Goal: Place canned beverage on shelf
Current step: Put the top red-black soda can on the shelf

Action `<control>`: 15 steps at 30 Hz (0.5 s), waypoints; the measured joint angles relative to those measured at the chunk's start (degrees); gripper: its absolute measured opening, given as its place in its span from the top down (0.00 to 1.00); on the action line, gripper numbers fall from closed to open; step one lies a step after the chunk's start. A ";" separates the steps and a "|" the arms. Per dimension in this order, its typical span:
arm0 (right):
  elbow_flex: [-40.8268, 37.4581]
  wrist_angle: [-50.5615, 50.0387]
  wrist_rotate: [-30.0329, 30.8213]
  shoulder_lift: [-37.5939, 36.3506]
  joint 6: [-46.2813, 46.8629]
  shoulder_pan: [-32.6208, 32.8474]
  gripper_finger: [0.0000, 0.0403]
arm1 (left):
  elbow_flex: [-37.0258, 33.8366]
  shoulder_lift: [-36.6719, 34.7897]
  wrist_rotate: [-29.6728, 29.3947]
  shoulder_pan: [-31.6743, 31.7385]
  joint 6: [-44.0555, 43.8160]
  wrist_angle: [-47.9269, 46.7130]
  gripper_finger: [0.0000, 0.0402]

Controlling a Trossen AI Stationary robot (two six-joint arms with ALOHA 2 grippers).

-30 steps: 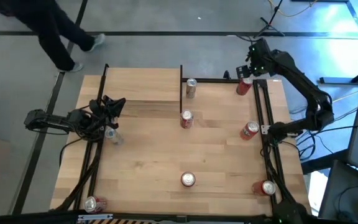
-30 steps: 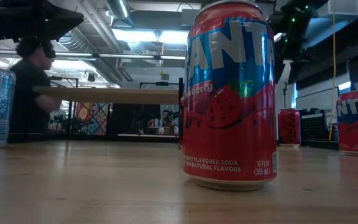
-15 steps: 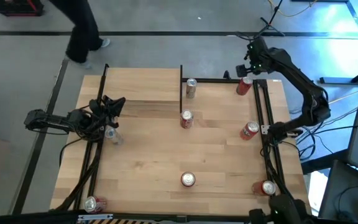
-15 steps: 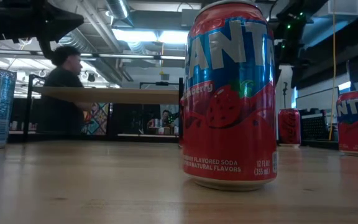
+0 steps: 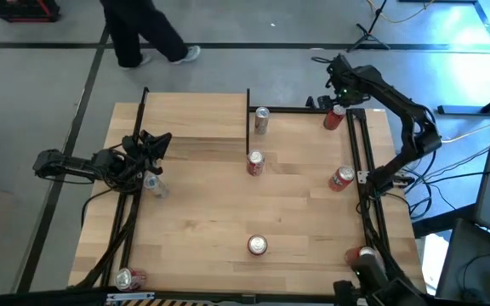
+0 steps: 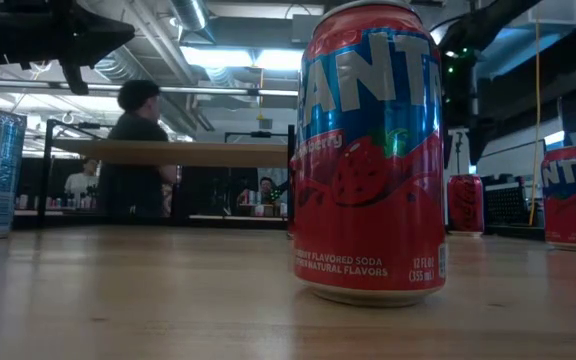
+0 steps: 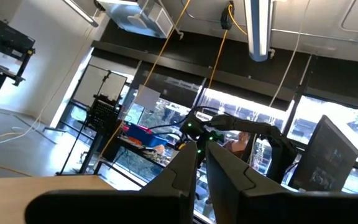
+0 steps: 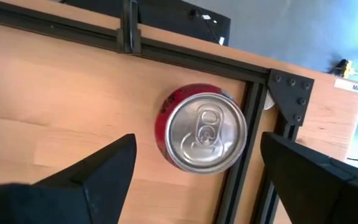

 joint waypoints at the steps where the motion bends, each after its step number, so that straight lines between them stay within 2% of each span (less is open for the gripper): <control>1: 0.00 -0.01 0.50 0.33 -0.01 -0.01 0.18 | 0.00 0.00 0.02 0.00 0.00 0.00 0.93; 15: 0.00 -0.19 1.72 5.11 -0.23 -0.02 0.18 | 0.00 0.02 0.09 0.00 -0.04 0.00 0.93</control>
